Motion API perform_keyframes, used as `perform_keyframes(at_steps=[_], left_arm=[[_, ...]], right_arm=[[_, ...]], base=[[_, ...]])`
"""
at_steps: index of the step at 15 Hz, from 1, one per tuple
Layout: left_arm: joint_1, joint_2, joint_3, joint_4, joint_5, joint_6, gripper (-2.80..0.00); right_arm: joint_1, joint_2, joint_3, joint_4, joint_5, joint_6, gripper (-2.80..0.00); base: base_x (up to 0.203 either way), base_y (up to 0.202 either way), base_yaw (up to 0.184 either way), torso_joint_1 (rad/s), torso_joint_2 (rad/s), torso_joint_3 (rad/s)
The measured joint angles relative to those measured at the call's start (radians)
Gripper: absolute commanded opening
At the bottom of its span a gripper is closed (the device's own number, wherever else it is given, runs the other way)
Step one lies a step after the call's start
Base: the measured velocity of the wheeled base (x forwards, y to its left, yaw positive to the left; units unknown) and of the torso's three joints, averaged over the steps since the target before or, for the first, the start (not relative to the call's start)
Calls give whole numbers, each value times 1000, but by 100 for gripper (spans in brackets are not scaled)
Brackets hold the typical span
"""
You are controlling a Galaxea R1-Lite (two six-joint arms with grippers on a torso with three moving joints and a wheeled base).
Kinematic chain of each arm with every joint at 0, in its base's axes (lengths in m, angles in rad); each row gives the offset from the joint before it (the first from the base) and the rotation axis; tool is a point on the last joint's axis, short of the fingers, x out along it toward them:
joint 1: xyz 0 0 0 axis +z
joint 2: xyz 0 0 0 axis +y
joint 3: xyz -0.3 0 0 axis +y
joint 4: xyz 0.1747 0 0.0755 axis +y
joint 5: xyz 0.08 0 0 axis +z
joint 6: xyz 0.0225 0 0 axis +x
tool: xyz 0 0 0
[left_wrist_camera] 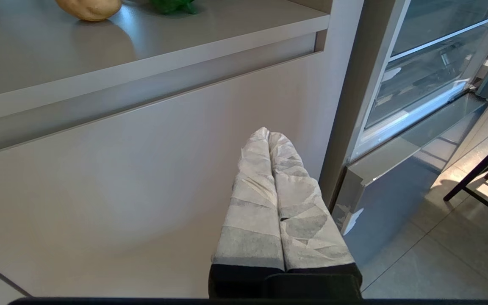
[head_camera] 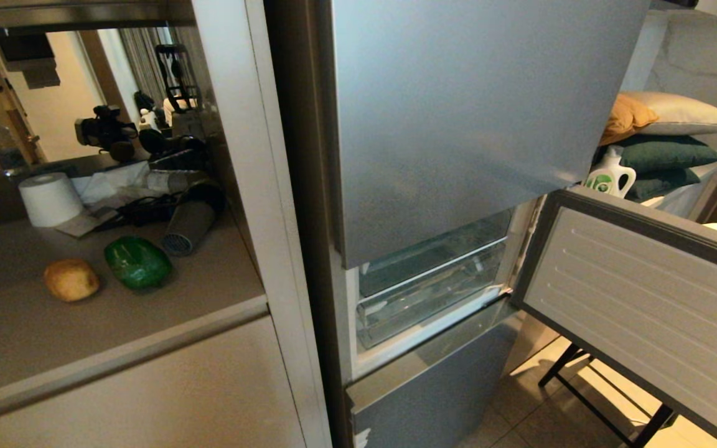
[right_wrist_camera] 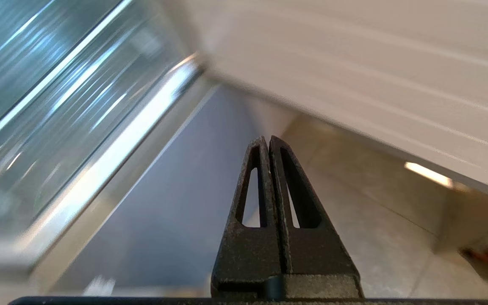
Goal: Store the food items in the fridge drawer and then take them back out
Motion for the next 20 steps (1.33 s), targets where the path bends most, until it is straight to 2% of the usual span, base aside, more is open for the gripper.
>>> perform_keyframes(at_steps=[4,6,8,9,14,20], left_arm=[[0,0,0,0,0,0,-280],[0,0,0,0,0,0,-280],[-1,0,0,0,0,0,-280],[-1,0,0,0,0,0,-280],[0,0,0,0,0,0,-280],[0,0,0,0,0,0,-280]], right_arm=[[-409,-72,23,14,249,-4,-280],[-525,-66,48,11,361,-42,-280],[-571,-57,85,6,382,-124,-280],[-582,-54,98,3,382,-140,-280],[-623,-41,136,4,383,-142,-280],[-835,156,-55,1,384,-139,-280]], base=[[0,0,0,0,0,0],[0,0,0,0,0,0],[0,0,0,0,0,0],[0,0,0,0,0,0],[0,0,0,0,0,0],[0,0,0,0,0,0]])
